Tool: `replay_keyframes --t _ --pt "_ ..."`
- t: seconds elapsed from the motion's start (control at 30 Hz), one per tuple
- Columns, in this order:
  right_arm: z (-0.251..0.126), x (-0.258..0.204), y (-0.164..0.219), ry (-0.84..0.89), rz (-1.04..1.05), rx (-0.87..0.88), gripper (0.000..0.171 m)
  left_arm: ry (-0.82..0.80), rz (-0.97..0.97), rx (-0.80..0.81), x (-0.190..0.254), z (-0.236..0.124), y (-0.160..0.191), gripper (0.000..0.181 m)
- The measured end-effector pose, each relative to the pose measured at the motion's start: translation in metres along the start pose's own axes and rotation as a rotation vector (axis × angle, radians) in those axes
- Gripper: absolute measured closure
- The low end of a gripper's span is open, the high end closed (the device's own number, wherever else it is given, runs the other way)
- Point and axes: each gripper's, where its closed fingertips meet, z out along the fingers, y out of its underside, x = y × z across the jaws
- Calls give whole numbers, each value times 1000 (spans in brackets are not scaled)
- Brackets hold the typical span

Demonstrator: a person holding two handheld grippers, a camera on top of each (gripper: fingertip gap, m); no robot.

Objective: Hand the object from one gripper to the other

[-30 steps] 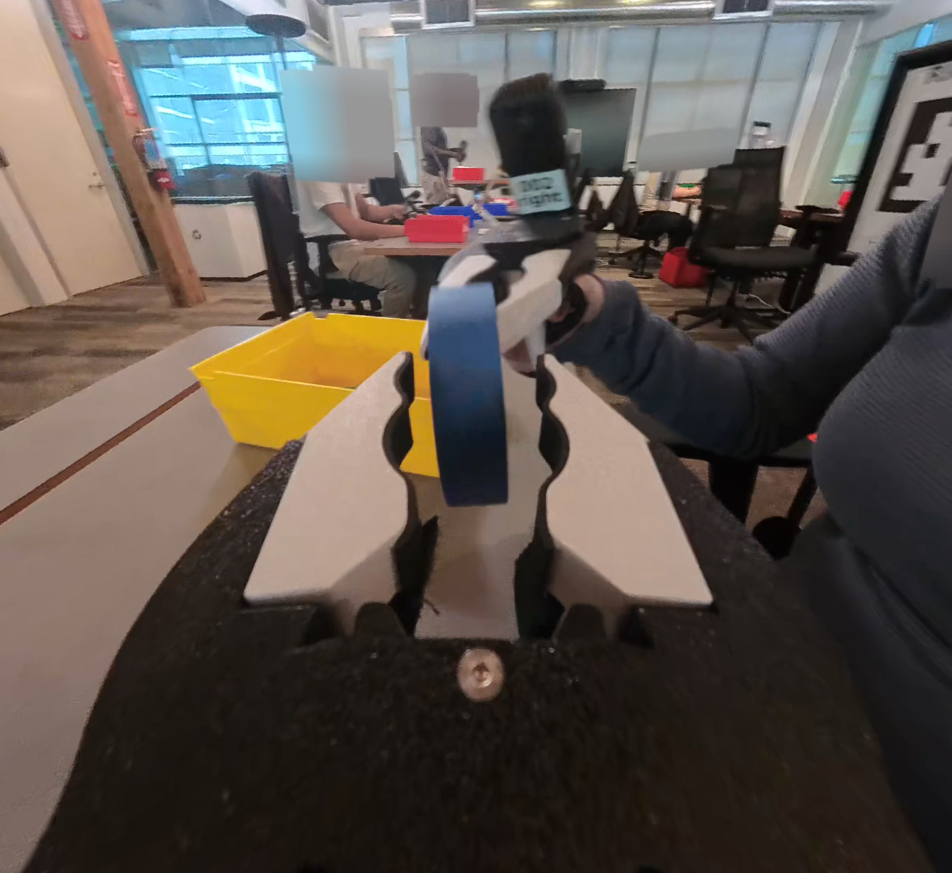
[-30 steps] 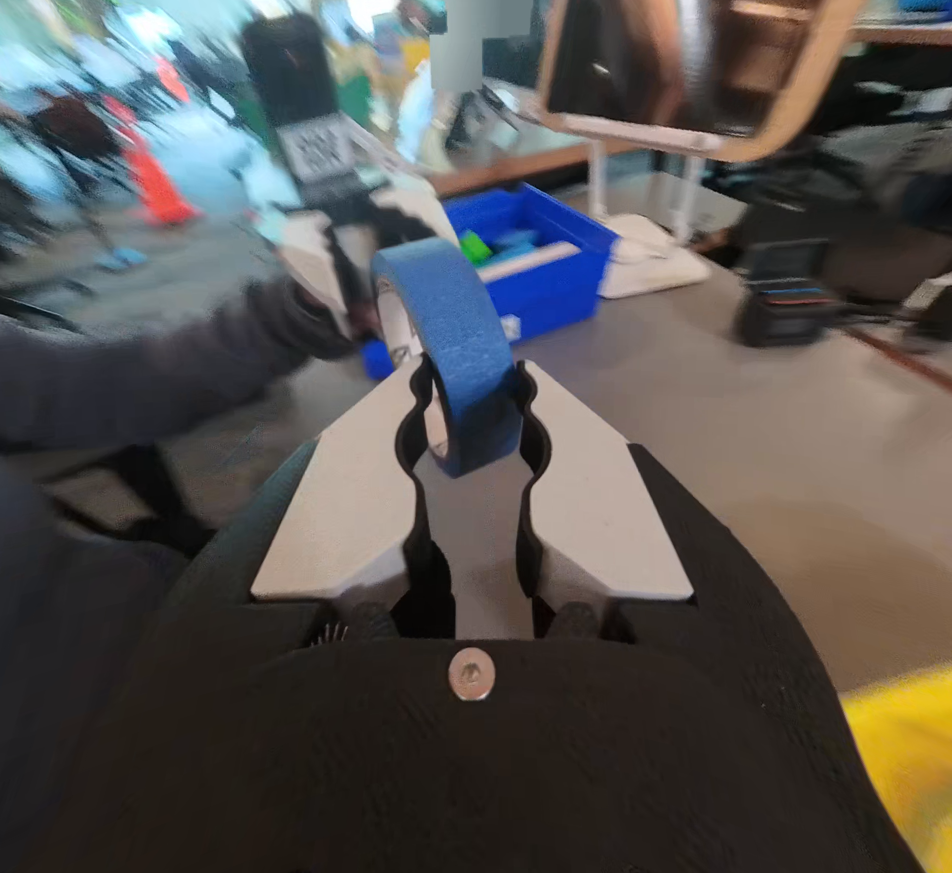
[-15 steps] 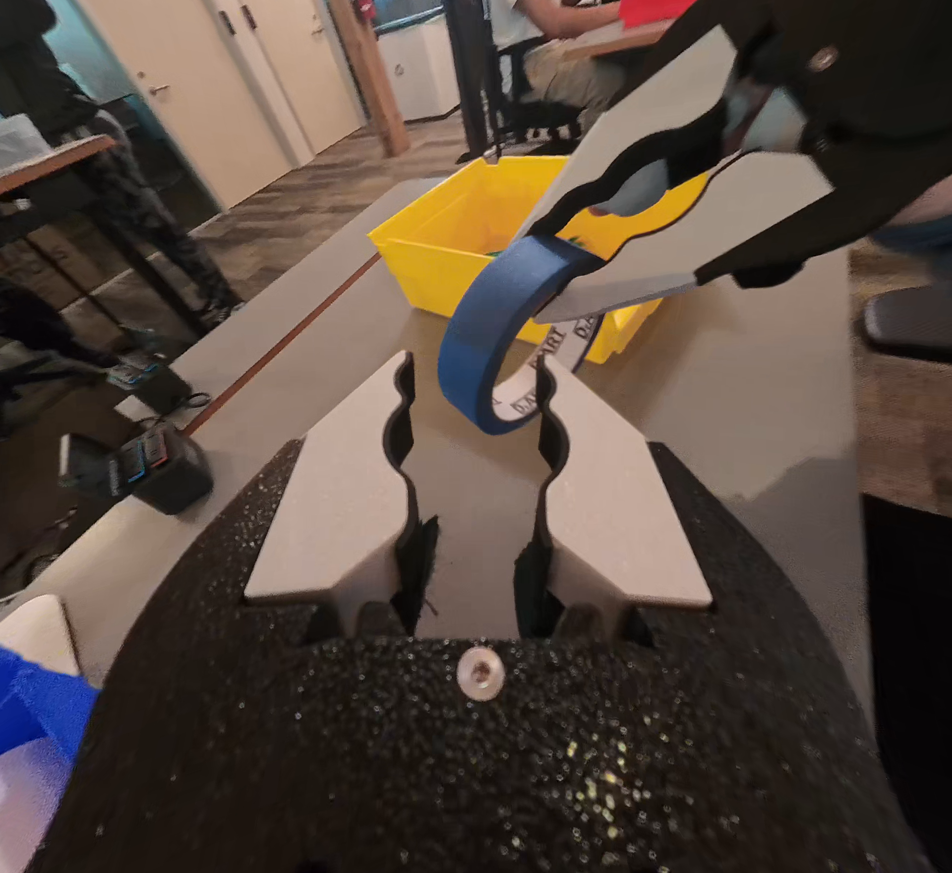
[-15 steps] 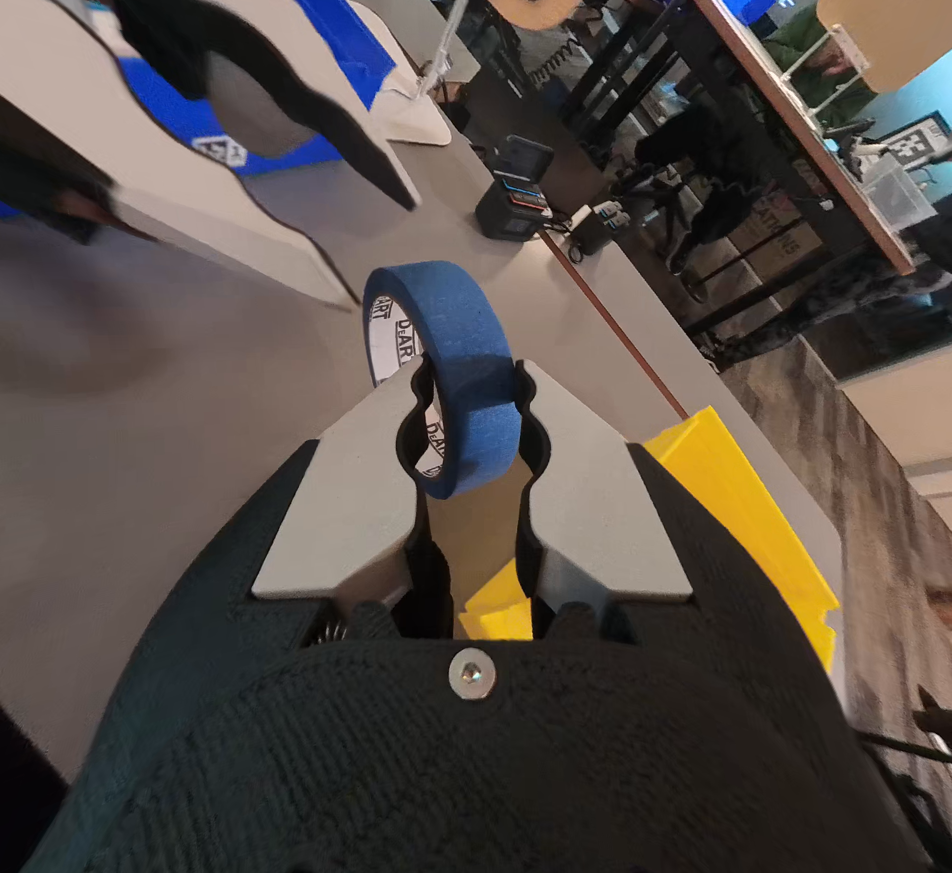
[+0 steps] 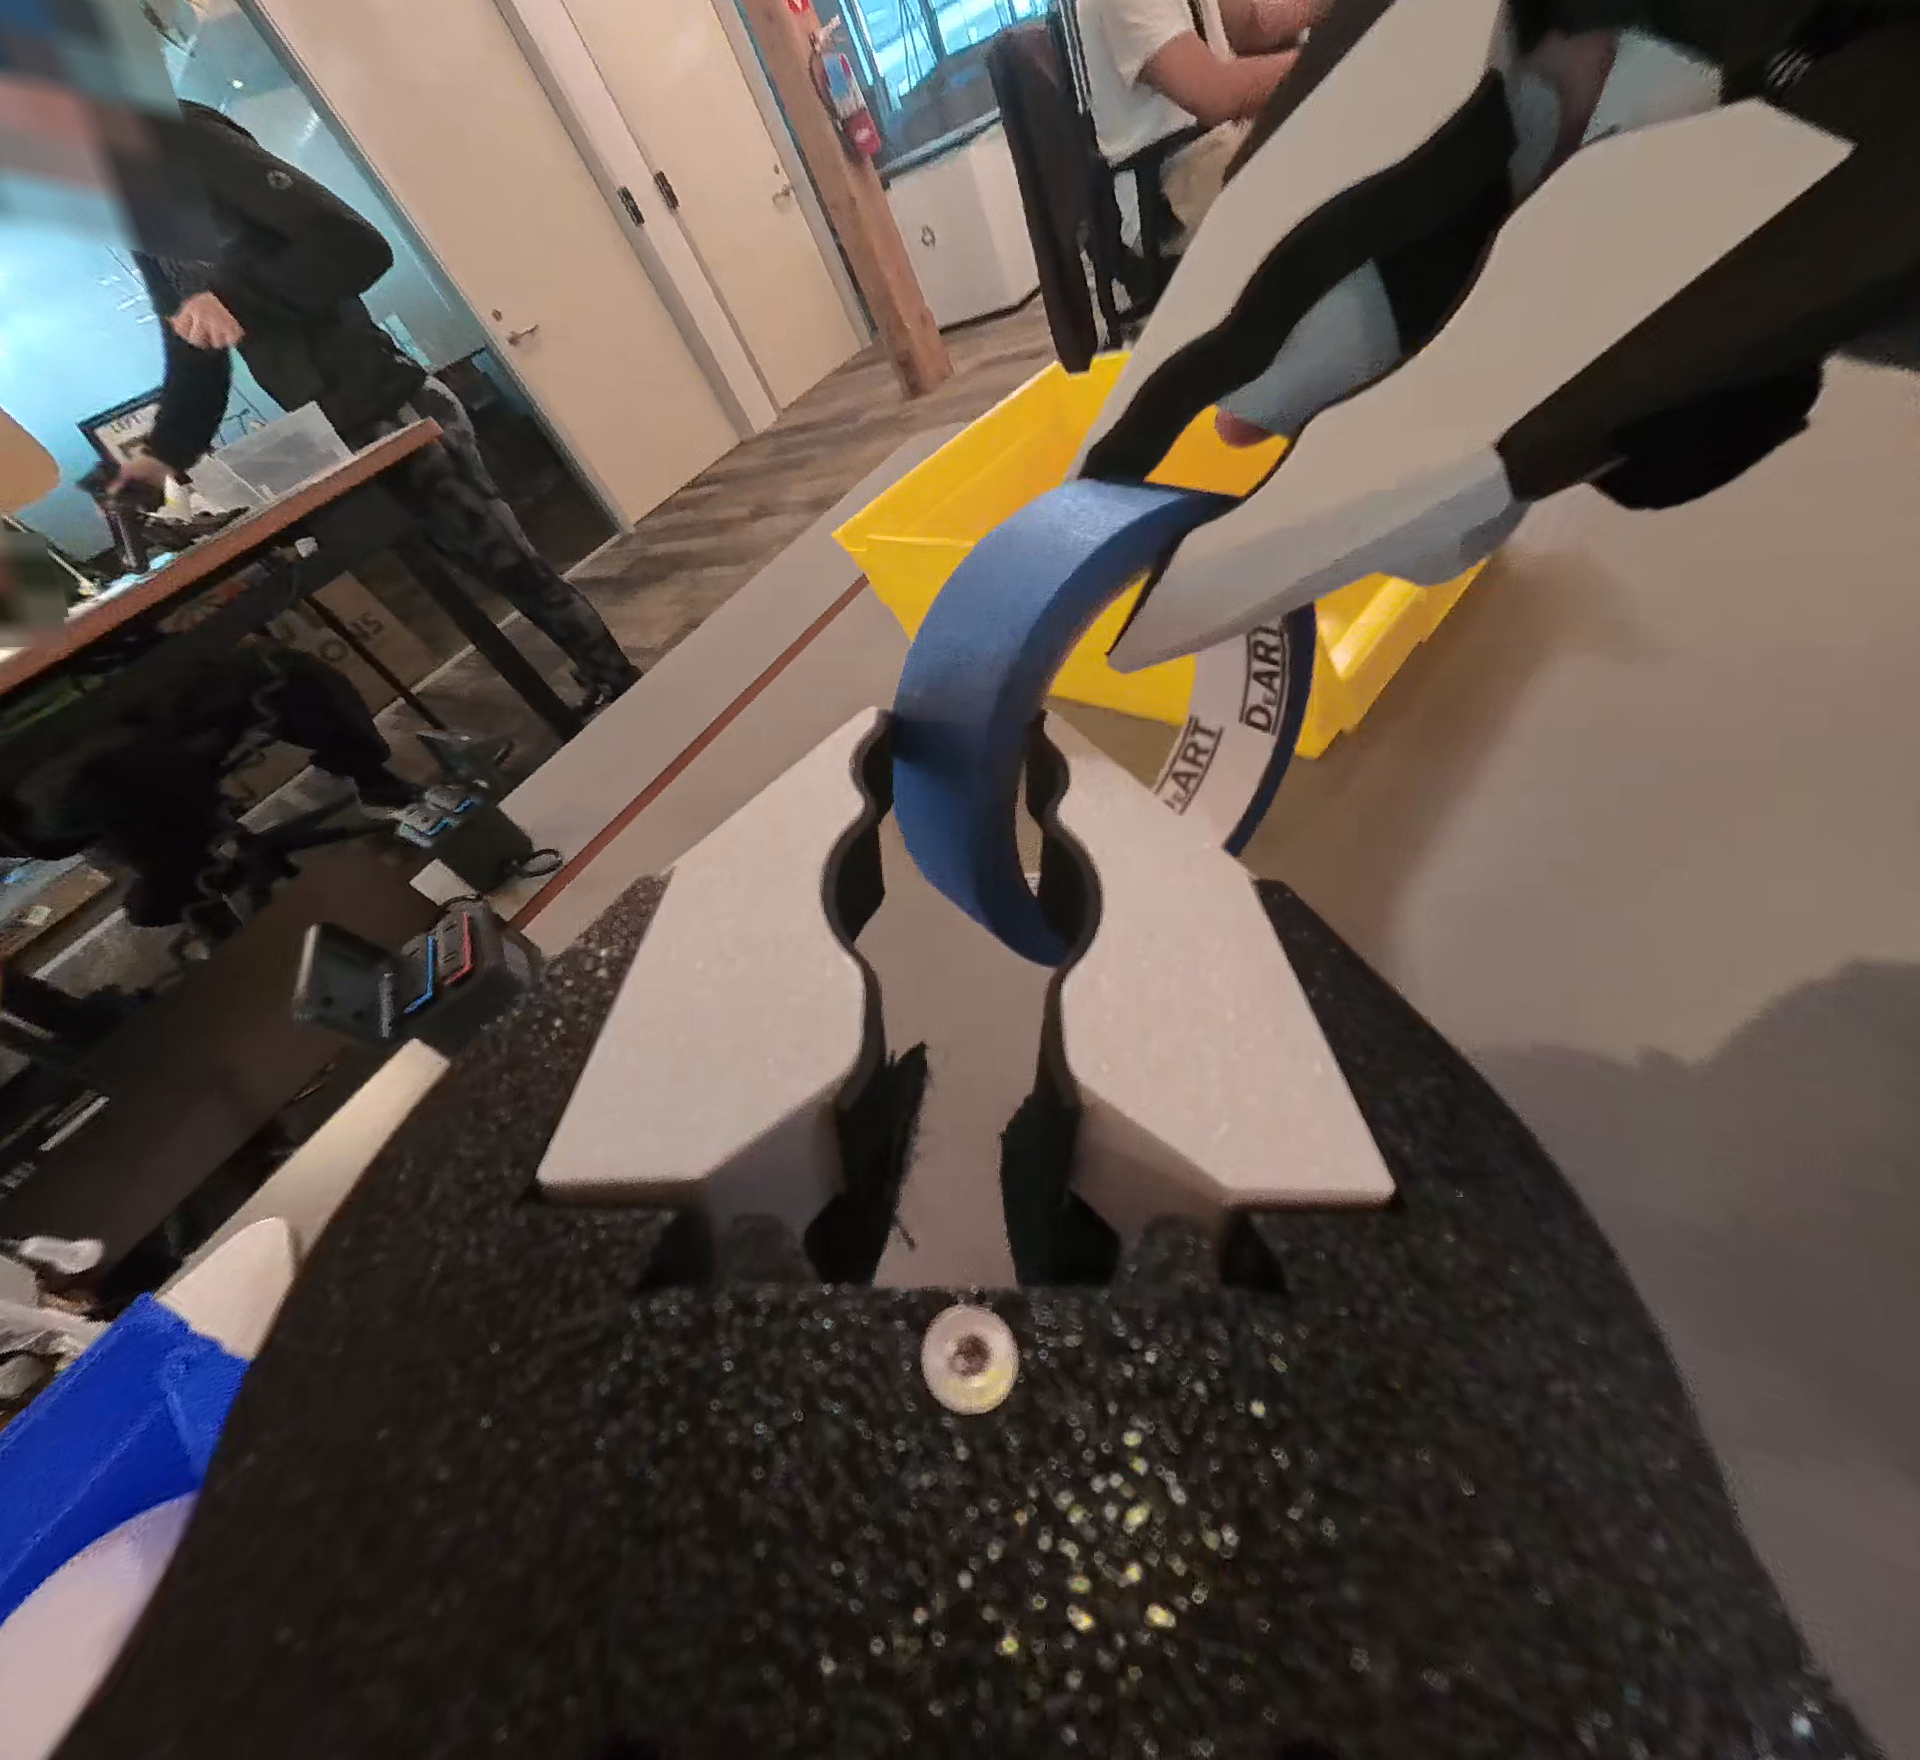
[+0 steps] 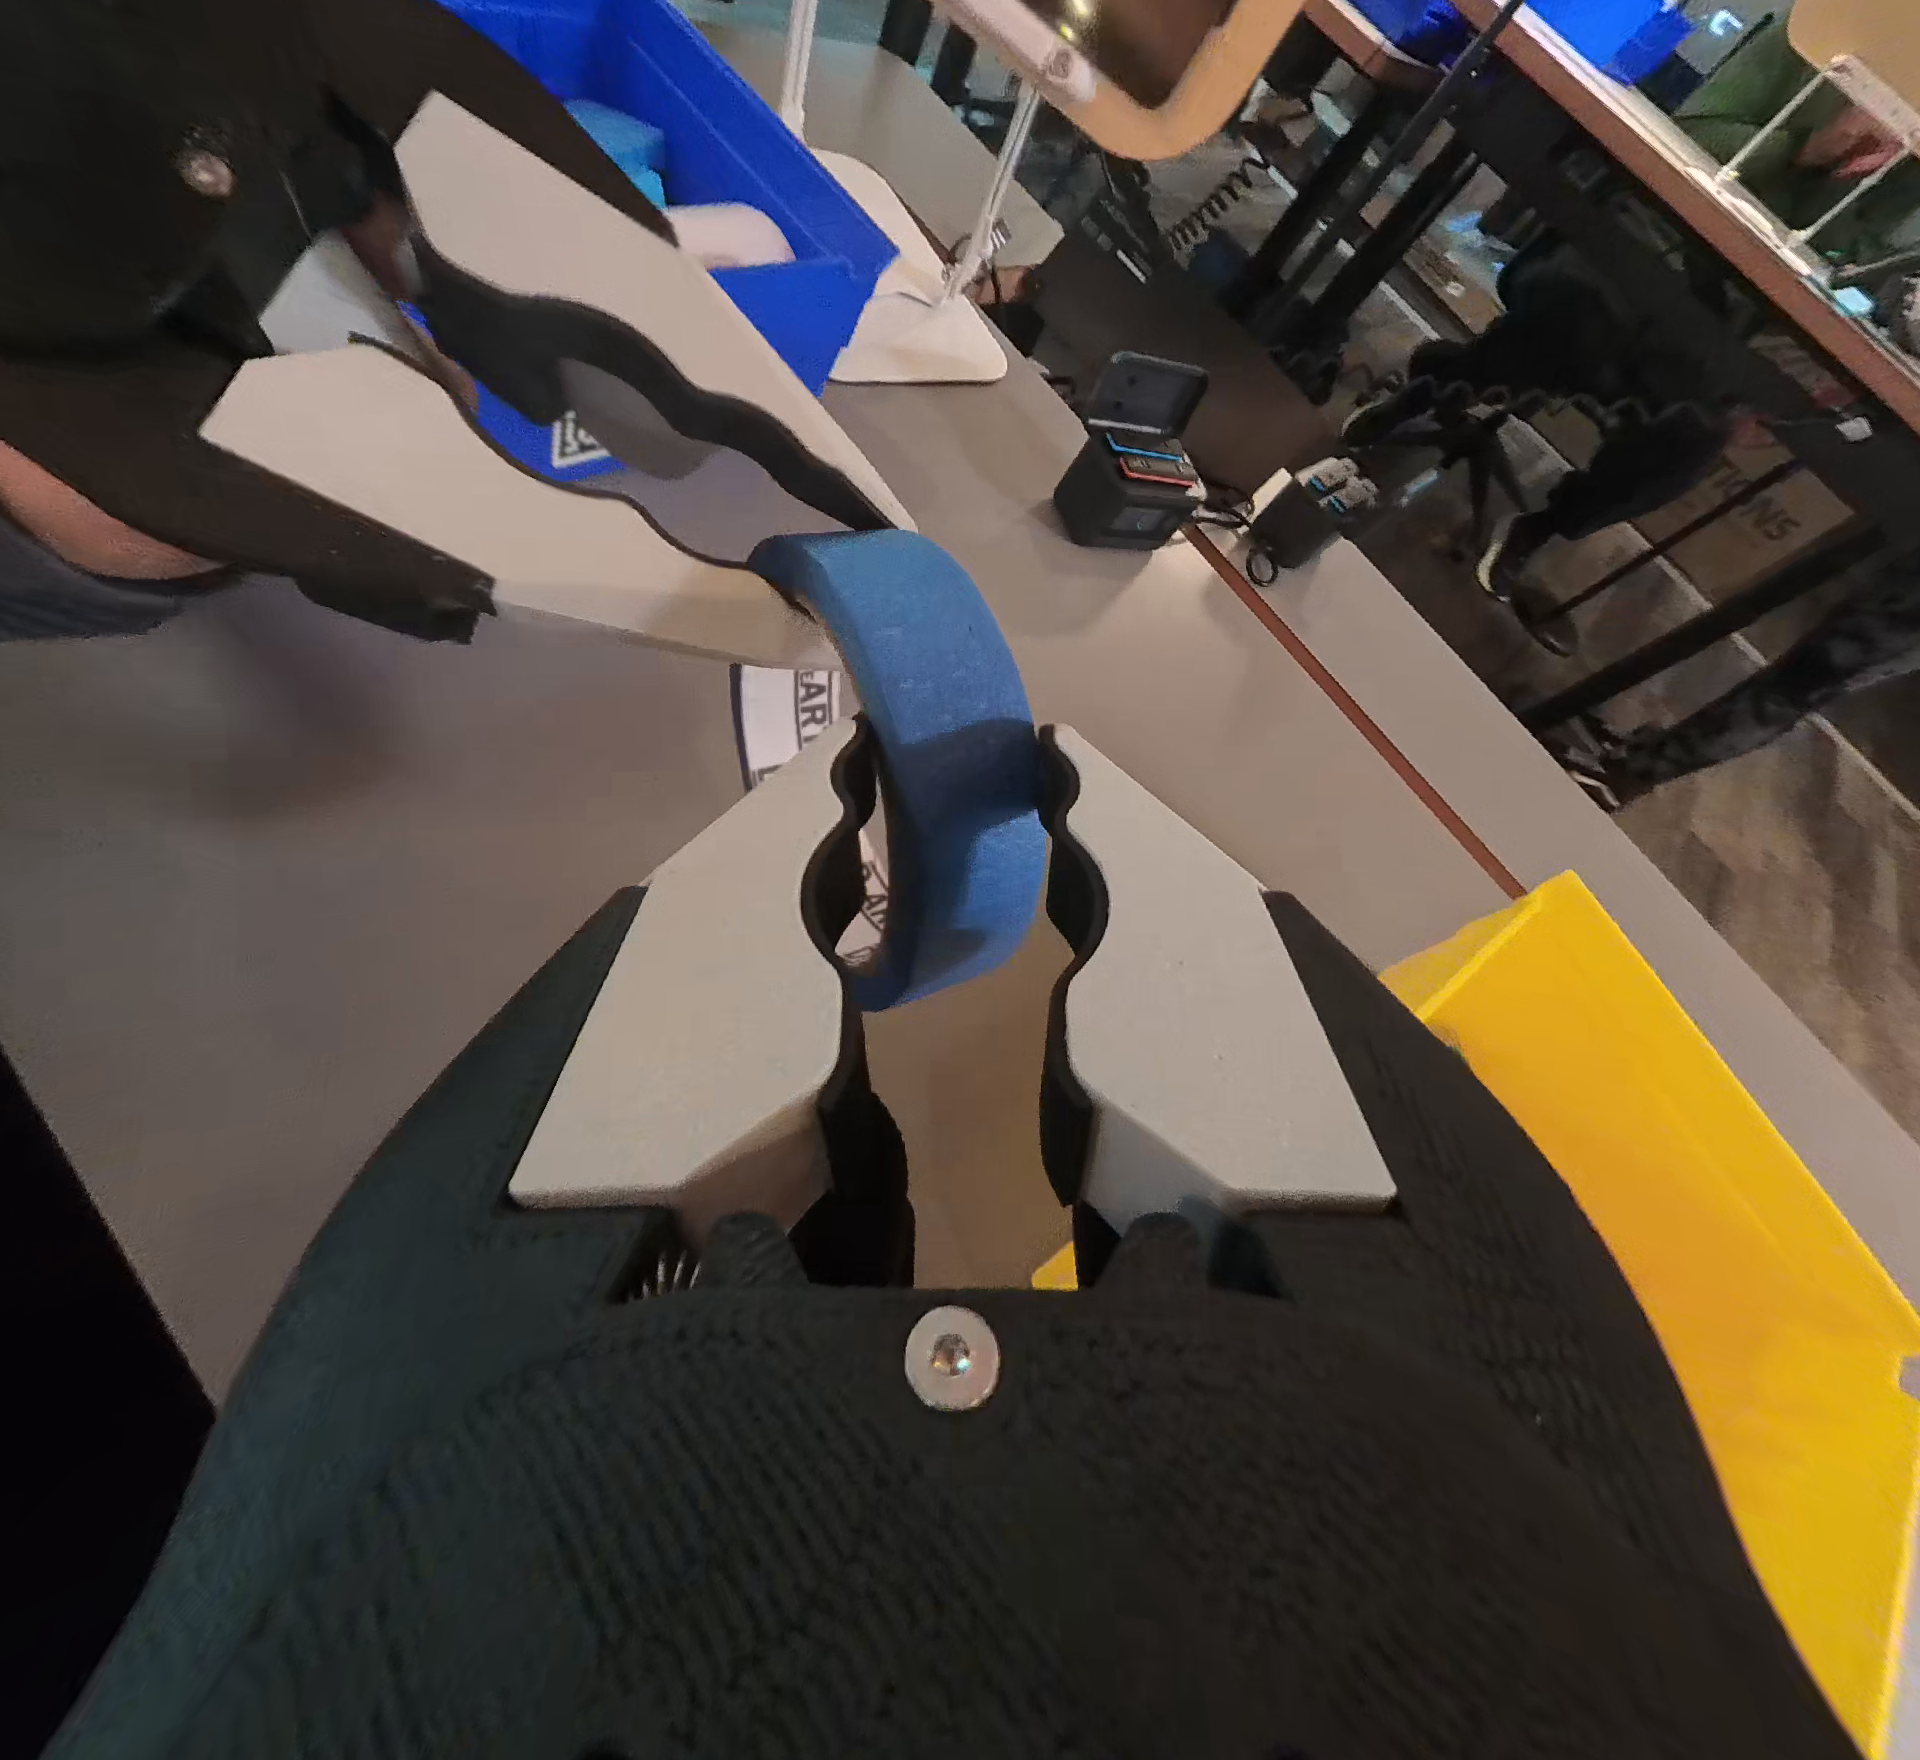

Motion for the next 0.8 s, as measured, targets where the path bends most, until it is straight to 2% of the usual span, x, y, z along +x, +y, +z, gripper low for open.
replay_keyframes --t 0.07,0.1,0.17,0.23,0.3,0.37,0.47,0.53,0.57,0.6,0.67,0.73,0.8 --pt "-9 10 -7 12 19 51 142 10 -43 37 1 -1 -9 160" --pt "-16 24 -10 70 28 70 142 15 -40 24 2 -1 -9 156" --pt "-38 66 -7 230 43 92 143 -12 -42 -23 -5 -2 -5 131" --pt "-65 116 10 414 94 77 143 -35 -45 -22 -12 -6 -7 130" --pt "-88 159 50 568 147 -60 142 -71 -63 -12 -23 -12 -11 133" --pt "-97 186 105 635 226 -251 142 -121 -97 -23 -40 -22 -14 134" --pt "-88 192 182 557 380 -473 142 -228 -163 -23 -77 -52 -25 130" --pt "-76 188 214 499 460 -531 140 -330 -231 -17 -111 -83 -29 124" --pt "-71 187 223 488 486 -545 133 -380 -273 -16 -127 -101 -29 120" --pt "-68 188 227 492 490 -547 110 -423 -324 -16 -142 -118 -27 115" --pt "-69 193 216 522 465 -514 84 -486 -433 -28 -166 -149 -15 104" --pt "-74 202 188 587 412 -419 75 -548 -519 -60 -186 -174 4 98" --pt "-77 202 148 609 347 -280 75 -600 -573 -149 -199 -193 30 96"
